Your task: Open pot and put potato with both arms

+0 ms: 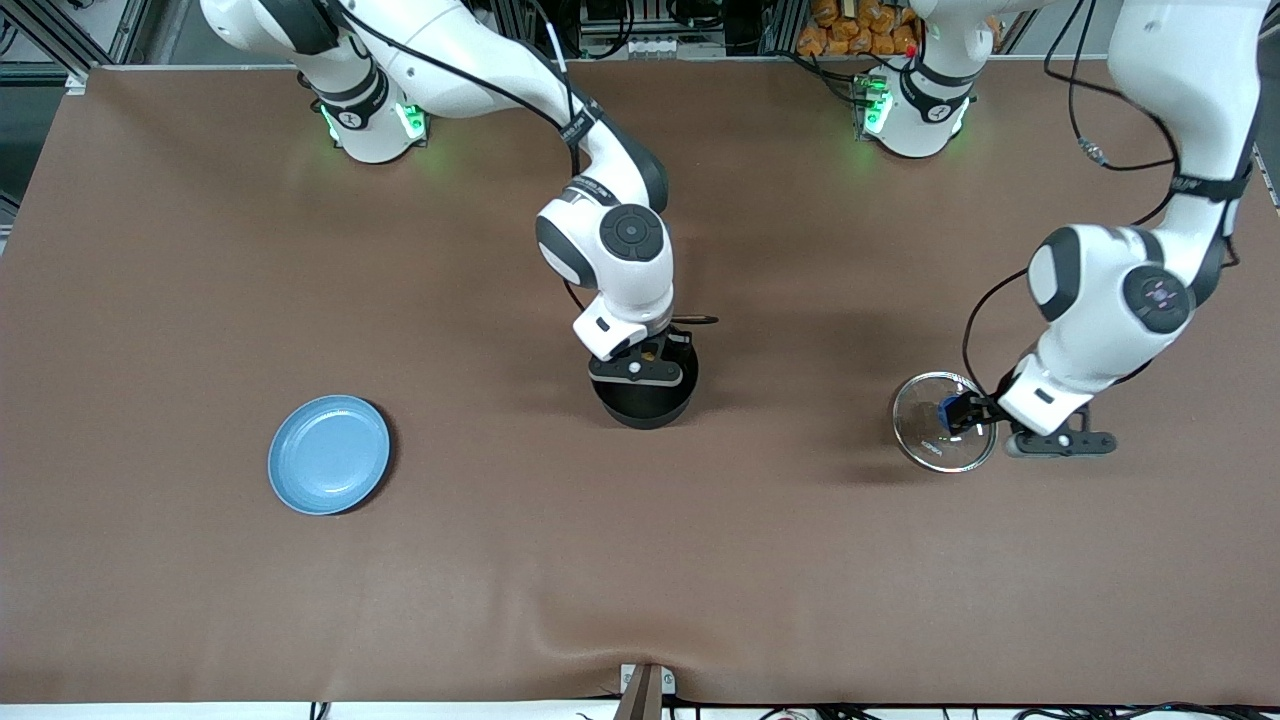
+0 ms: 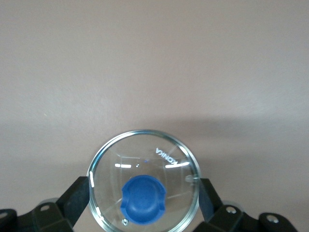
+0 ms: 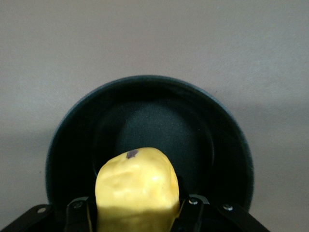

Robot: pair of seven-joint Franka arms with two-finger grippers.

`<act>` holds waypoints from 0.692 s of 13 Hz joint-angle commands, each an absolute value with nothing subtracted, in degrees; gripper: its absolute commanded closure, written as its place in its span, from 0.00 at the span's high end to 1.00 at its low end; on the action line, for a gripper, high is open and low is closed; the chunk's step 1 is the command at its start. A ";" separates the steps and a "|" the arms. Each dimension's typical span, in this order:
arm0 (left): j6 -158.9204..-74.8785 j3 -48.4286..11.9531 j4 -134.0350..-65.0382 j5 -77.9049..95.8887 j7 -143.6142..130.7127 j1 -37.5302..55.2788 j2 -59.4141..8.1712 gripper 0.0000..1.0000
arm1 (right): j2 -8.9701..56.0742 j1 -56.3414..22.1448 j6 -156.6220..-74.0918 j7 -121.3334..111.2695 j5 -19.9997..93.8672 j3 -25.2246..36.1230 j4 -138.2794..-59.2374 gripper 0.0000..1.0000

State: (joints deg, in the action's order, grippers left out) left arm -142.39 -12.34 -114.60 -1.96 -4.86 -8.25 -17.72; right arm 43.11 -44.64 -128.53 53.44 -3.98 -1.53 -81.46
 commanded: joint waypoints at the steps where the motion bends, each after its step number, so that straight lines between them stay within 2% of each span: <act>1: -136.07 -13.54 -111.90 -0.70 -5.36 -8.88 -10.92 1.00 | 45.17 -45.00 -129.19 54.84 -5.36 -1.05 -79.37 0.21; 3: -129.24 -13.62 -109.00 -0.70 -5.36 -8.79 -6.44 1.00 | 46.49 -45.00 -131.65 54.84 -5.36 -0.97 -79.37 0.21; 5: -118.09 -13.62 -103.21 -0.62 -5.10 -8.88 -3.88 1.00 | 47.63 -44.91 -134.02 54.84 -5.36 -0.97 -79.37 0.22; 9: -103.48 -13.62 -94.76 -0.26 -5.54 -8.70 -0.89 1.00 | 48.78 -44.83 -134.65 54.93 -5.36 -0.88 -79.37 0.30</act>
